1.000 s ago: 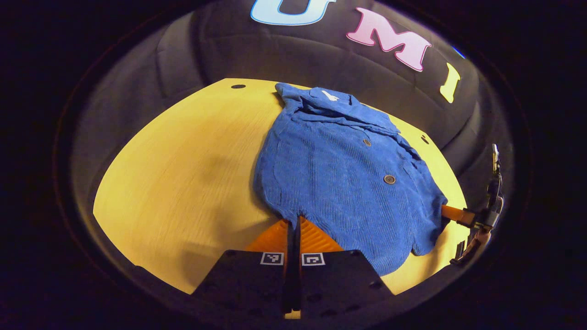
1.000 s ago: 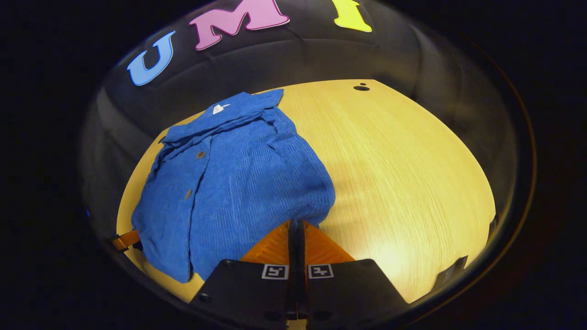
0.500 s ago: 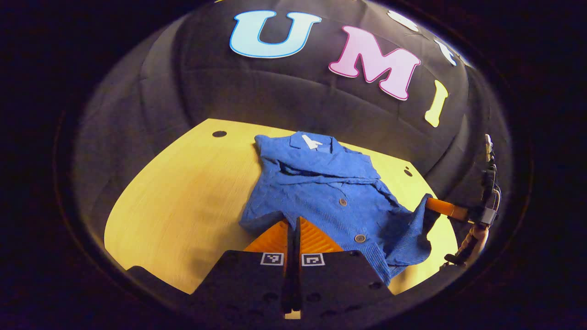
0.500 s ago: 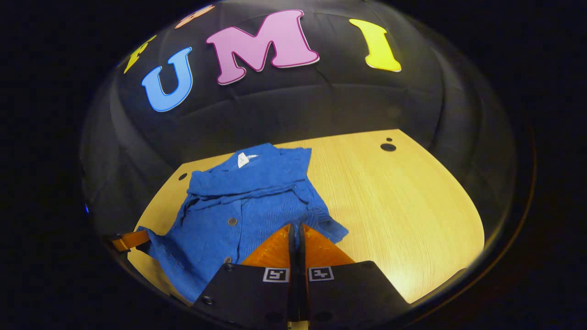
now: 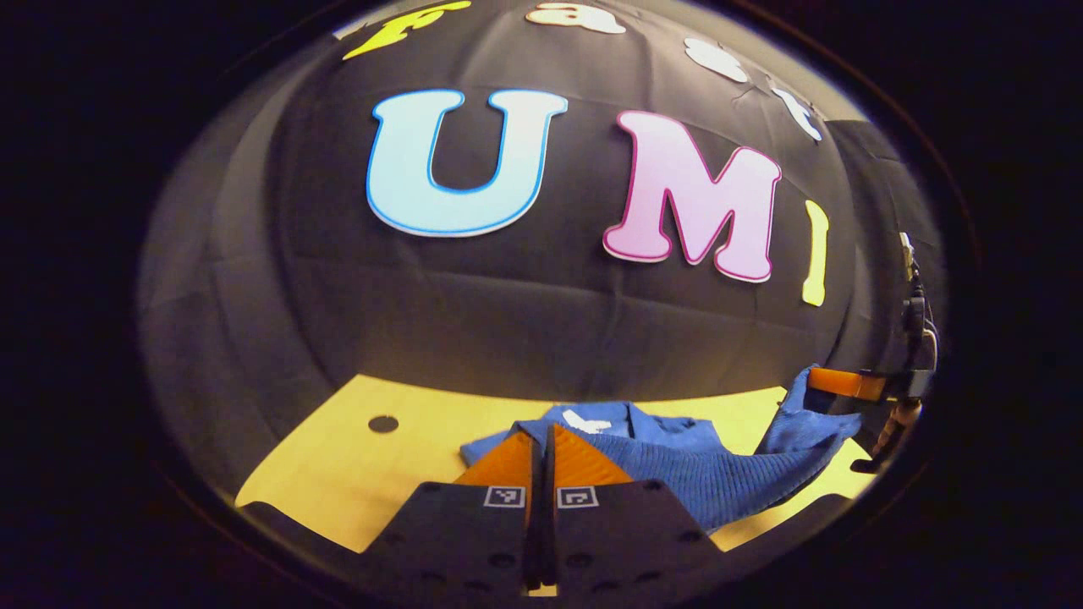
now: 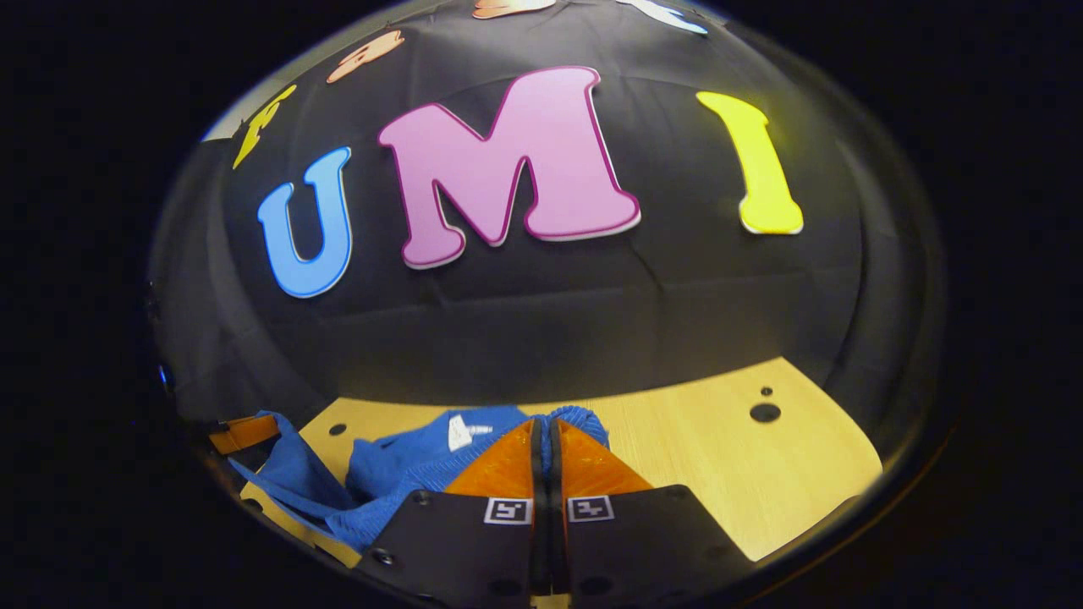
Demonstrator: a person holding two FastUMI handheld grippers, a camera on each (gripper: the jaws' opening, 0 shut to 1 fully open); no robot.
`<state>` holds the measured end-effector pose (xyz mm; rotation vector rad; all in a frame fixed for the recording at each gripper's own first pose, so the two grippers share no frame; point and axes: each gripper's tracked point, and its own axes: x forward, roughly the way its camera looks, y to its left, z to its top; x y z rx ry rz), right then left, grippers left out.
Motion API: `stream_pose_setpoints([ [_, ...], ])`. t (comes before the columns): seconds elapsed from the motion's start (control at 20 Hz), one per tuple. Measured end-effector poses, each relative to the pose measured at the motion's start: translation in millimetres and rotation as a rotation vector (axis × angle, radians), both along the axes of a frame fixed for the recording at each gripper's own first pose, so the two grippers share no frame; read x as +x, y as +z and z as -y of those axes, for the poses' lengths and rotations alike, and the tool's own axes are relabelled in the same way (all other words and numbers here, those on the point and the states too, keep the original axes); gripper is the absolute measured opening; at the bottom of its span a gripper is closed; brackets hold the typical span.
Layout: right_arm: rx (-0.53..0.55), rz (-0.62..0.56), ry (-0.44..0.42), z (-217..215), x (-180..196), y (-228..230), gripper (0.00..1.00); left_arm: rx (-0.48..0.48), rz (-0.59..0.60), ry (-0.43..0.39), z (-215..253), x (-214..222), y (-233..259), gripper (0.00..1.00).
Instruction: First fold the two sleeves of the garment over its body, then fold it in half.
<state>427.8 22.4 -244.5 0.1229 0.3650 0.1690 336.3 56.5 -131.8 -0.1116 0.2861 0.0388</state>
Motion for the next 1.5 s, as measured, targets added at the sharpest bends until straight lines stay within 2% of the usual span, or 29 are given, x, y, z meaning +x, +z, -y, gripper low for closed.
stream_pose_setpoints([
  [0.2, -0.004, 0.092, -0.01, -9.7, 87.8, -4.1, 0.01, -0.017, 0.113, 0.052, -17.5, 87.6, -9.9, 0.0],
  [0.3, -0.024, 0.11, -0.03, -8.7, 121.6, -25.5, 0.01, 0.065, 0.159, 0.053, -26.2, 126.1, -27.7, 0.0],
  [0.35, -0.027, 0.11, -0.039, -9.5, 132.6, -38.1, 0.05, 0.097, 0.163, 0.036, -26.8, 138.8, -43.4, 0.0],
  [0.4, -0.049, 0.111, -0.06, -5.9, 144.5, -53.1, 0.16, 0.078, 0.14, 0.004, -22.0, 149.1, -63.2, 0.01],
  [0.45, -0.079, 0.114, -0.07, -3.0, 148.7, -62.5, 0.43, 0.028, 0.086, -0.02, -14.9, 154.6, -86.5, 0.27],
  [0.55, -0.125, 0.107, -0.075, 1.3, 147.7, -74.8, 0.98, 0.004, 0.024, 0.067, -27.8, 148.9, -113.0, 0.8],
  [0.7, -0.138, 0.113, -0.044, -1.6, 134.3, -69.1, 0.97, 0.024, 0.016, 0.175, -38.6, 136.1, -99.3, 0.8],
  [0.95, -0.136, 0.131, -0.05, 5.9, 81.9, -41.2, 0.97, 0.07, 0.013, 0.15, -30.2, 84.4, -54.7, 0.8],
  [1.1, -0.157, 0.168, -0.062, 12.0, 38.7, -14.3, 0.97, 0.074, 0.085, 0.123, -12.0, 38.5, -13.6, 0.81],
  [1.3, -0.19, 0.206, -0.068, 13.7, -21.6, 29.8, 0.97, 0.027, 0.092, 0.095, 16.1, -35.6, 18.3, 0.8],
  [1.5, -0.227, 0.259, -0.047, 8.2, -89.9, 83.3, 0.97, 0.054, 0.114, 0.093, 31.3, -112.2, 61.4, 0.8],
])
